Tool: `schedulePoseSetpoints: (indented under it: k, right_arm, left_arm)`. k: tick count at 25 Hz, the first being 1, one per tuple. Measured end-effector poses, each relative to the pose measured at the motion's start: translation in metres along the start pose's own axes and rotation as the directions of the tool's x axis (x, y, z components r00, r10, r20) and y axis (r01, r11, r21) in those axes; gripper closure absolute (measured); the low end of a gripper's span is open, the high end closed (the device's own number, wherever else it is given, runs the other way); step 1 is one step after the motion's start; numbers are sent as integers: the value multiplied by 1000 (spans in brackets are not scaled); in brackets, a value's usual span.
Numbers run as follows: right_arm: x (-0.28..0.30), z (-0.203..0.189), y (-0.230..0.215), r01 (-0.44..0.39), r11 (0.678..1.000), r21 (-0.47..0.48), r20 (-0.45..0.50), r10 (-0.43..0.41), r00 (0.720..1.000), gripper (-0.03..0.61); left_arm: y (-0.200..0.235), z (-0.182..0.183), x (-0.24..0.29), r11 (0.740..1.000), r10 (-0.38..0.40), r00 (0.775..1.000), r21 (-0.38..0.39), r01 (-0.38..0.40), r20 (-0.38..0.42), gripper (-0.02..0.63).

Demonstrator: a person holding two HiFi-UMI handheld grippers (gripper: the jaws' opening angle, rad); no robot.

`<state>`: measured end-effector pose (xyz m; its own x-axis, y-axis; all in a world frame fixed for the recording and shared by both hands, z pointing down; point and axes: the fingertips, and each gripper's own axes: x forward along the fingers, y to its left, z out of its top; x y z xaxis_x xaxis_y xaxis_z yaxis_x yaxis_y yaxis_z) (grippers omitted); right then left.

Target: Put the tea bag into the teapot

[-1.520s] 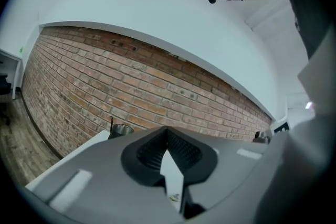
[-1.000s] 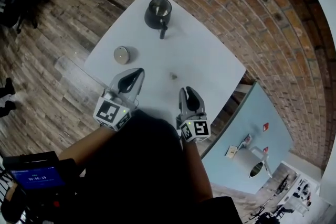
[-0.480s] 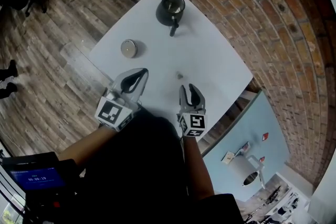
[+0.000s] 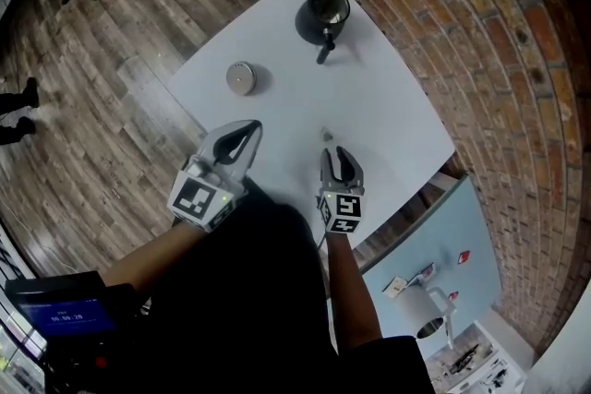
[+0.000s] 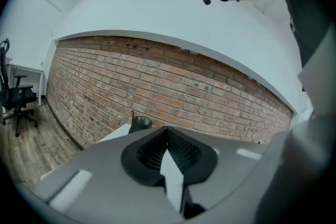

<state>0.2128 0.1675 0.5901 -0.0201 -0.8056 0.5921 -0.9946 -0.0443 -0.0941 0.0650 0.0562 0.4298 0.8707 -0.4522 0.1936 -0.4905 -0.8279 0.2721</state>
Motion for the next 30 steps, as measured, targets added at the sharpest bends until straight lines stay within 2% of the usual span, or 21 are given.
schedulePoseSetpoints:
  k: [12, 23, 30]
  right_arm:
    - [39, -34, -5, -28, 1000, 3, -112, 29, 993, 453]
    - [57, -60, -13, -44, 998, -48, -213, 33, 977, 451]
    - [61, -69, -18, -14, 999, -44, -236, 4, 972, 485]
  left_arm:
    - [11, -8, -17, 997, 59, 998, -43, -59, 2, 614]
    - [17, -10, -28, 994, 102, 994, -32, -103, -26, 614]
    - [16, -10, -28, 994, 99, 995, -46, -99, -10, 614]
